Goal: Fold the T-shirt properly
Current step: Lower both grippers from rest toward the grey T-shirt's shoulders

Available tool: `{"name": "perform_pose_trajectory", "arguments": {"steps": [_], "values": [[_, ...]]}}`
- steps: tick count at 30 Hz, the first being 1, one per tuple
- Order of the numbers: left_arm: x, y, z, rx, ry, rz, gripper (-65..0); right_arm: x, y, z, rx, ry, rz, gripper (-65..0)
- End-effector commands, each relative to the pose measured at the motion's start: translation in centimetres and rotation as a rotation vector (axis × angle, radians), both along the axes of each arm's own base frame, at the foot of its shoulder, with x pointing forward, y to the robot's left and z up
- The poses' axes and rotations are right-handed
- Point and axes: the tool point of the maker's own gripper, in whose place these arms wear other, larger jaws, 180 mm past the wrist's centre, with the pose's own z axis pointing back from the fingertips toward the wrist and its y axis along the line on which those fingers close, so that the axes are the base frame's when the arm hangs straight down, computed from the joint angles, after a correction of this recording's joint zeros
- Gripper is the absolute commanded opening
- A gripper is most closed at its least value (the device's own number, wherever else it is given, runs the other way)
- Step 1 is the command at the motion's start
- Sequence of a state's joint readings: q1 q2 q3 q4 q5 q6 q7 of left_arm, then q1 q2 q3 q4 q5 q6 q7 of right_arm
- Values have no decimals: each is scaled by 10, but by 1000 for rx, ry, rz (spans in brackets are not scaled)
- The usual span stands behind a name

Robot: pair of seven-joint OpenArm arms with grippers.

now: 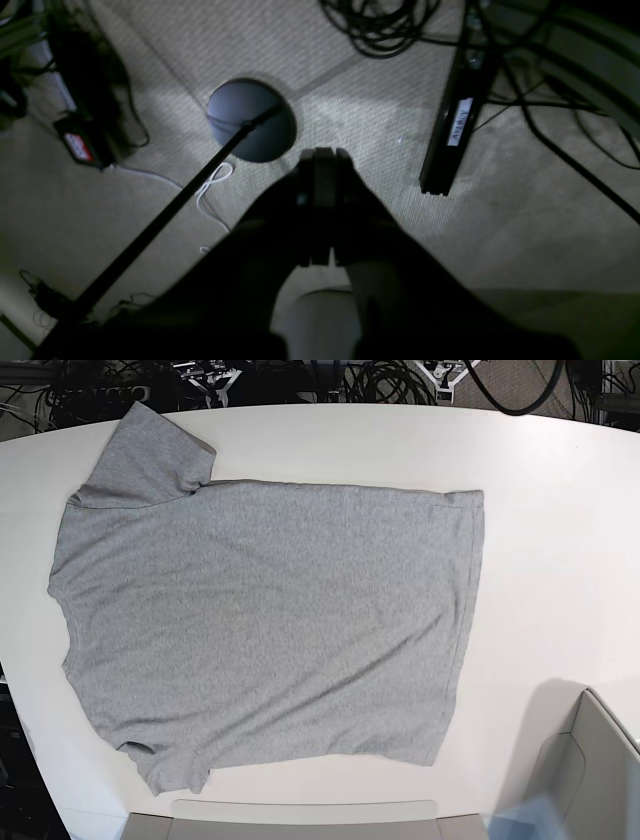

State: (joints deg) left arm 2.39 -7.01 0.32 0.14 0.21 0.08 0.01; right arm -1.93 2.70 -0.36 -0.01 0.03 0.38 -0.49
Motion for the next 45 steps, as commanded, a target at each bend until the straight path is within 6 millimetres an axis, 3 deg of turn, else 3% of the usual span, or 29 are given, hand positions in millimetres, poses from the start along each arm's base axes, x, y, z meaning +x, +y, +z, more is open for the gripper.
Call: {"name": "perform_pose_trajectory", "arguments": {"steps": [1,5,8,14,18,22,23,24,28,32,37,39,42,45], "values": [[2,0,0,-2,-12,-10,-649,6,-6,0,-9,-9,4,-646],[27,-2,1,-2,-121,-26,-649,25,-13,1,-18,-53,7,-646],[21,0,1,-1,-128,-31,-649,44,-10,3,-11,-103,13,-646],[16,1,2,2,-121,-27,-649,46,-9,3,-9,-113,11,-646],[2,-1,2,-2,-102,-30,-649,28,-9,2,-9,-85,7,-646],[0,-3,2,-4,-104,-26,-649,26,-8,2,-6,-83,-4,-646],[1,-7,2,-10,-106,-25,-649,27,0,2,6,-84,-16,-646],[2,-12,1,-18,-110,-26,-649,27,10,1,22,-85,-11,-646],[35,-14,5,-18,-246,-30,-649,20,10,1,21,-65,-8,-646],[24,-12,7,-14,-257,-35,-649,6,-1,1,6,-57,-23,-646],[25,-14,7,-16,-260,-33,-649,18,3,3,15,-103,-12,-646],[45,-13,10,-12,-318,-39,-649,15,6,4,21,-112,-10,-646],[59,-10,19,-2,-397,-51,-649,9,11,7,33,-132,-1,-646],[48,-8,23,0,-396,-57,-649,0,13,9,38,-134,3,-647]]}}
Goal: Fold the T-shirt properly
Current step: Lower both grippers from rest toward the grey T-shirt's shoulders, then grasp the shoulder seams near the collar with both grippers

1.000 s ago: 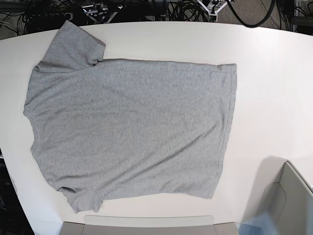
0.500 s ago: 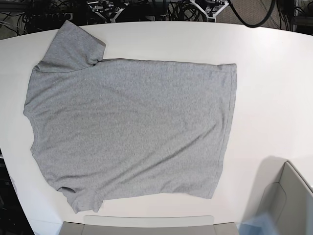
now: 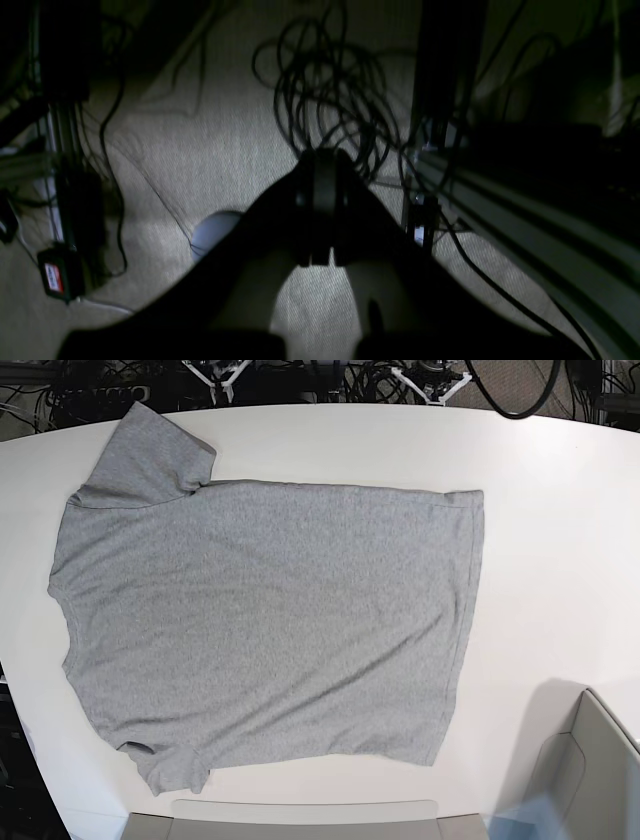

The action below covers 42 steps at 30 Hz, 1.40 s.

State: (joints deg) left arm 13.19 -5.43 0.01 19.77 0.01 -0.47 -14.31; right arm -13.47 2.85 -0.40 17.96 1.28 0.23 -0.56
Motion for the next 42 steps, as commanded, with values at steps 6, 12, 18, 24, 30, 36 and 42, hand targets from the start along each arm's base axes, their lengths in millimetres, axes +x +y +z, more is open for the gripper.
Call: {"name": "perform_pose_trajectory", "arguments": {"steps": [6,12,18,24,30,36,42], "values": [[3,5,6,13,-36,-7,-649,0,-5,2,-3,-14,8,-647],[-2,-2,26,12,-108,-12,-649,10,-7,17,5,-110,27,-647],[-29,1,47,21,-121,-25,-649,-9,-21,43,-4,-164,68,-647],[-31,1,87,30,-211,-45,-649,-17,-36,92,-5,-261,141,-647],[-20,16,130,68,-270,-57,-649,-19,-50,157,56,-342,89,-647],[3,68,167,193,-352,7,-648,35,-116,223,-56,-540,-67,-647],[59,94,232,290,-562,13,-649,113,-134,295,-118,-808,-43,-647]]}}
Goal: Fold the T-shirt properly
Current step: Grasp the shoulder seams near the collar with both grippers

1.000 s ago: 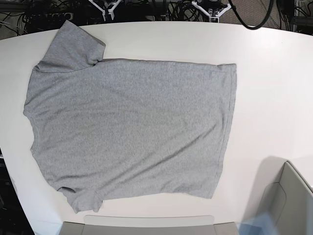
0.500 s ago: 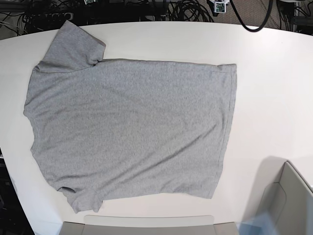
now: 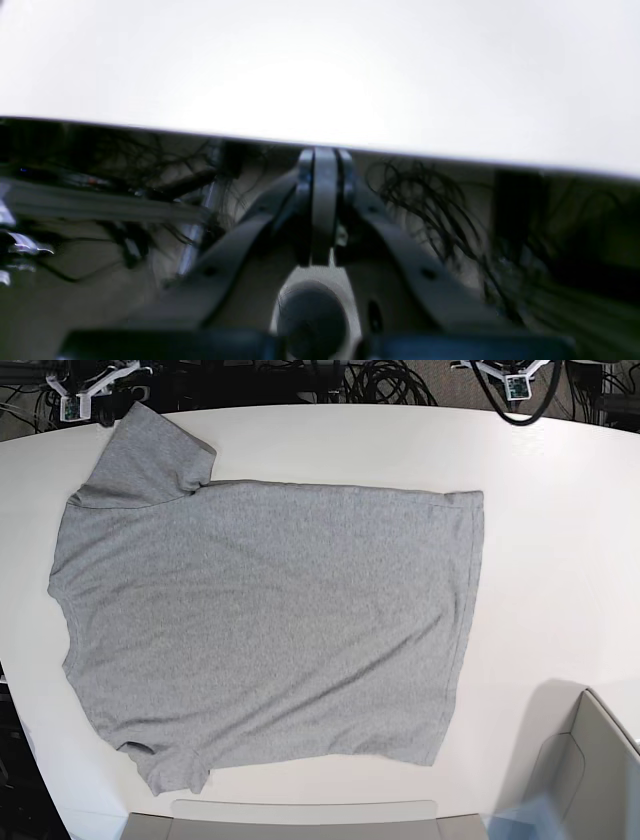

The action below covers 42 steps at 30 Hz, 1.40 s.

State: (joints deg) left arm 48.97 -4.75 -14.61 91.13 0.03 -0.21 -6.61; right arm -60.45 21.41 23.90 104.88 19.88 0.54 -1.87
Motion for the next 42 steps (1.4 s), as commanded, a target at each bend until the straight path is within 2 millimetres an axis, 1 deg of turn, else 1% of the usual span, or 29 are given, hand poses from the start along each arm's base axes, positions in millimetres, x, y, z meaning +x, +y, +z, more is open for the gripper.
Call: {"name": "perform_pose_trajectory", "arguments": {"steps": [1,3,4,5,7,8,10,12,13,14,15,17,18,19,21,23,24,25,27,29,31,32,33,35,37,39,41,42], "values": [[26,3,26,42,-104,-46,-649,17,2,24,-14,-81,19,-647],[45,12,51,82,-180,-45,-649,40,13,47,-4,-169,46,-647],[58,15,65,98,-232,-40,-649,49,17,56,-1,-207,56,-647],[70,15,76,107,-276,-41,-649,59,23,65,0,-243,70,-647],[84,12,93,117,-329,-56,-649,74,31,82,6,-304,88,-647],[89,10,102,121,-353,-65,-649,80,33,86,9,-313,91,-647],[100,5,123,132,-410,-83,-649,94,33,87,5,-310,87,-647],[116,-1,150,144,-496,-97,-649,109,32,91,-1,-315,82,-647],[121,-3,161,148,-531,-101,-648,113,31,90,-1,-304,77,-647],[126,-6,167,143,-541,-104,-647,118,31,91,-3,-306,75,-647],[129,-11,167,126,-529,-108,-647,122,30,91,-4,-303,73,-647],[131,-13,164,109,-509,-104,-640,123,29,89,-8,-284,69,-647],[131,-15,163,105,-507,-107,-626,123,27,88,-11,-274,68,-646],[131,-16,162,101,-504,-110,-601,122,27,86,-14,-262,72,-645],[134,-30,158,65,-503,-135,-530,117,27,78,-9,-209,69,-636],[137,-44,154,33,-496,-178,-462,112,31,68,69,-139,47,-584],[139,-52,152,17,-490,-204,-442,110,32,66,135,-116,25,-548],[141,-59,151,5,-486,-232,-437,107,33,67,221,-92,-1,-511],[144,-70,149,-15,-483,-272,-439,104,36,72,409,-63,-59,-465],[144,-76,148,-28,-482,-284,-439,101,31,85,530,-66,-93,-454],[144,-76,147,-29,-480,-285,-439,97,25,91,518,-83,-76,-454],[144,-76,147,-29,-480,-285,-439,96,19,91,496,-89,-77,-454],[144,-75,146,-29,-470,-284,-439,91,12,84,482,-67,-96,-453],[144,-72,140,-25,-431,-283,-439,76,-4,63,476,2,-158,-453],[144,-68,136,-11,-397,-298,-439,57,-21,34,512,65,-249,-453],[145,-68,134,-12,-388,-298,-439,40,-37,13,536,104,-315,-453],[145,-68,135,-11,-389,-300,-439,28,-44,-1,548,135,-329,-453],[145,-68,134,-12,-384,-298,-439,27,-44,-5,553,142,-327,-453]]}}
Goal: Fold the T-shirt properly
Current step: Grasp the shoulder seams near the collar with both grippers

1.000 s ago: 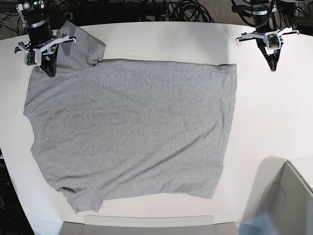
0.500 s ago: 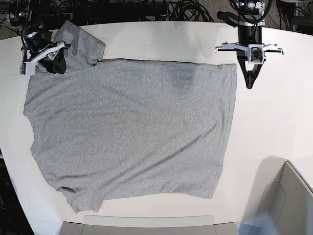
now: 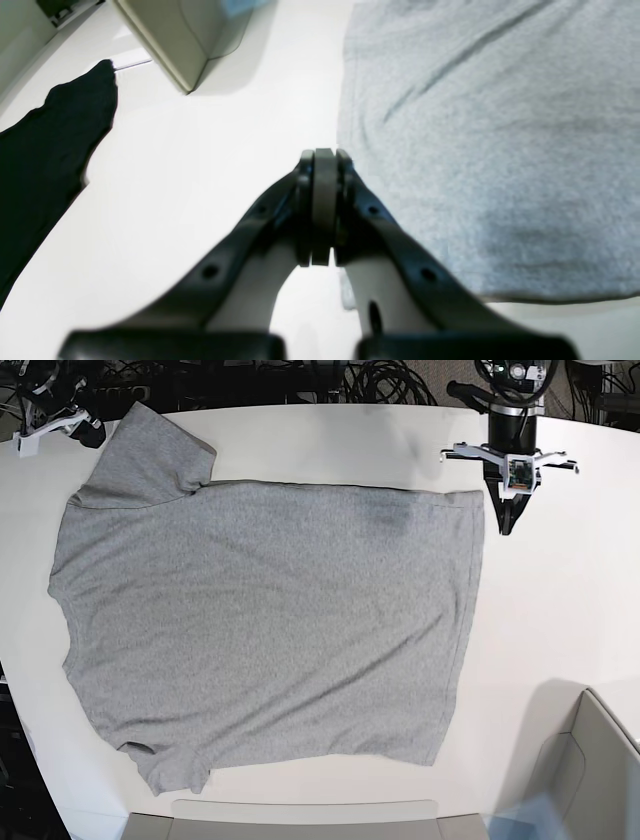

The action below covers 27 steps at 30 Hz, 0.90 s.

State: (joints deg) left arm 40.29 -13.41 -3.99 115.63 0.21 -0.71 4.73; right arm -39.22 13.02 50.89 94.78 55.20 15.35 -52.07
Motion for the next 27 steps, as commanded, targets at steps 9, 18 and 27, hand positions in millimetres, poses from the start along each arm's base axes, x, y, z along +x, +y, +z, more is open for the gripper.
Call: {"name": "perform_pose_trajectory", "arguments": {"steps": [9,18,27], "values": [[8,0,12,8,-48,-3,-439,6,-13,-17,45,-9,-50,-454],[9,2,1,-10,14,21,-437,4,63,-49,200,47,56,-454],[17,0,-36,-539,174,139,-424,9,50,-44,164,43,75,-454]]}}
